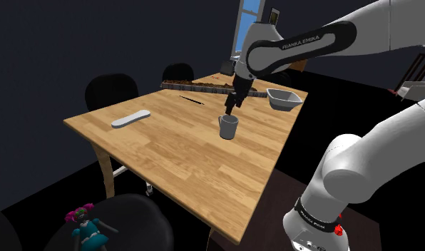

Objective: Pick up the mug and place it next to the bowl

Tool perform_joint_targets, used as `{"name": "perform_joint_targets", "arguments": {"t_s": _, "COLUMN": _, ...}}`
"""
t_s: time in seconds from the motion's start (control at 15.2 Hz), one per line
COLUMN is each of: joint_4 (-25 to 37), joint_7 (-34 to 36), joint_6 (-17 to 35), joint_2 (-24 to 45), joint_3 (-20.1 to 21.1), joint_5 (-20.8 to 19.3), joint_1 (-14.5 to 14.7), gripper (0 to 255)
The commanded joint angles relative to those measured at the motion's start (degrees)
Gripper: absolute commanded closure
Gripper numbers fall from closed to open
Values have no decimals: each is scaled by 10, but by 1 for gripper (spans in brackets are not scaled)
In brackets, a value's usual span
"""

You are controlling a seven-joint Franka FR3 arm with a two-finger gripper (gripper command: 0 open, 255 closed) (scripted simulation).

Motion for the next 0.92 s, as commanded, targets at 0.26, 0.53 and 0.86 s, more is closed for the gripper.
{"name": "perform_joint_targets", "arguments": {"t_s": 0.26, "joint_4": -4, "joint_7": -43, "joint_6": 111, "joint_2": 113, "joint_3": -32, "joint_5": 0, "joint_1": 2, "gripper": 0}}
{"name": "perform_joint_targets", "arguments": {"t_s": 0.53, "joint_4": -10, "joint_7": -50, "joint_6": 146, "joint_2": 144, "joint_3": -37, "joint_5": 4, "joint_1": 3, "gripper": 0}}
{"name": "perform_joint_targets", "arguments": {"t_s": 0.86, "joint_4": -19, "joint_7": -56, "joint_6": 186, "joint_2": 175, "joint_3": -41, "joint_5": 11, "joint_1": 5, "gripper": 0}}
